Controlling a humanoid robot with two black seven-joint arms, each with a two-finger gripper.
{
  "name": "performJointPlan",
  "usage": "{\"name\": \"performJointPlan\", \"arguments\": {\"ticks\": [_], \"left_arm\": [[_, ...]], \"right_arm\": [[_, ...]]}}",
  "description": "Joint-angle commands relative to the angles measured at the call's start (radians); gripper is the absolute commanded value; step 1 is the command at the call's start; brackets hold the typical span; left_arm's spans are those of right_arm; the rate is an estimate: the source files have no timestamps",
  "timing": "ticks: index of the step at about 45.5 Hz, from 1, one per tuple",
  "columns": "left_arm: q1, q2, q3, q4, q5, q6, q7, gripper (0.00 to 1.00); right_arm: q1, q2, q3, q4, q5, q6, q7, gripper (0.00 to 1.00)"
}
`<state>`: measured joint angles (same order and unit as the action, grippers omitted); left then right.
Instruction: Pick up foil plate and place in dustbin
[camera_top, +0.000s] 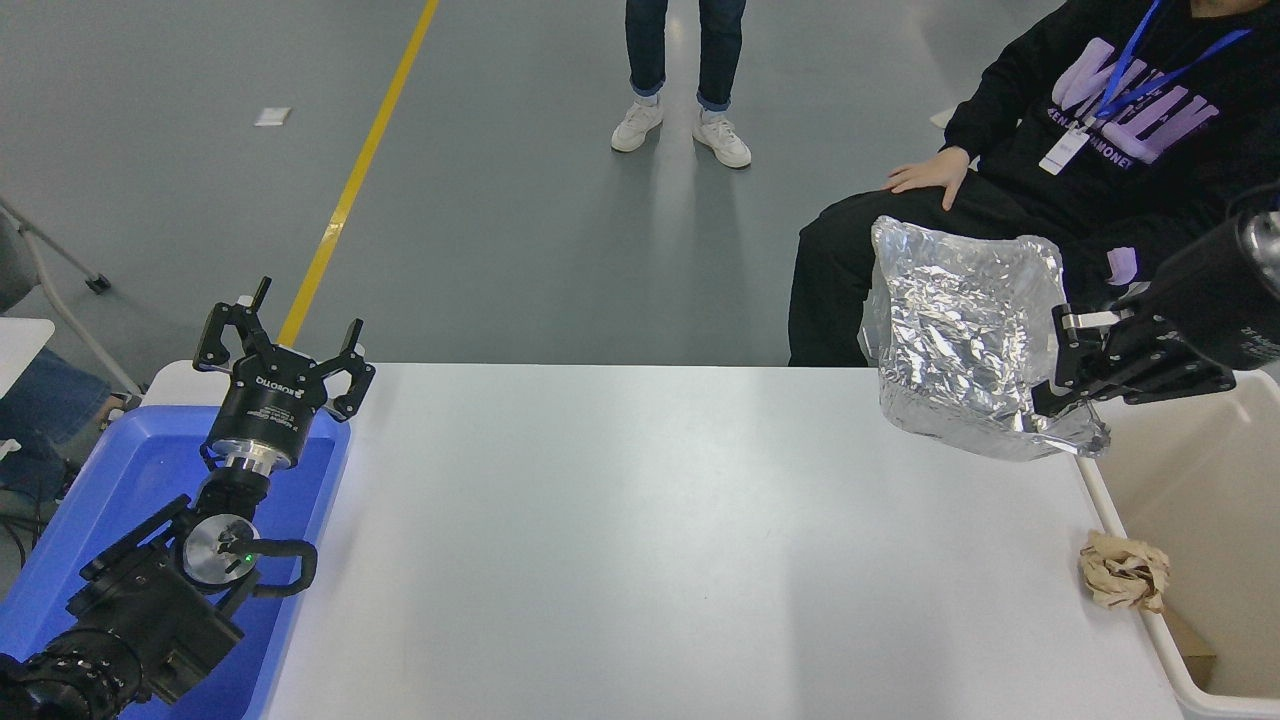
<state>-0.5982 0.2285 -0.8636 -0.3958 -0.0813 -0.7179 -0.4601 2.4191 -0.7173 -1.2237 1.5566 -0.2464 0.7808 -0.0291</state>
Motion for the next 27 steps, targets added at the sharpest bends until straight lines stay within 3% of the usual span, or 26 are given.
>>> {"name": "performJointPlan", "arguments": {"ticks": [1,27], "left_arm": [[0.000,0.000,0.000,0.000,0.000,0.000,0.000,0.98],[0.000,0.000,0.000,0.000,0.000,0.000,0.000,0.98]], "right_arm": [[0.046,-0.001,-0.039,-0.001,0.010,0.005,0.000,0.00],[0.098,0.003,-0.106,-0.003,0.010,0.005,0.000,0.00]]}}
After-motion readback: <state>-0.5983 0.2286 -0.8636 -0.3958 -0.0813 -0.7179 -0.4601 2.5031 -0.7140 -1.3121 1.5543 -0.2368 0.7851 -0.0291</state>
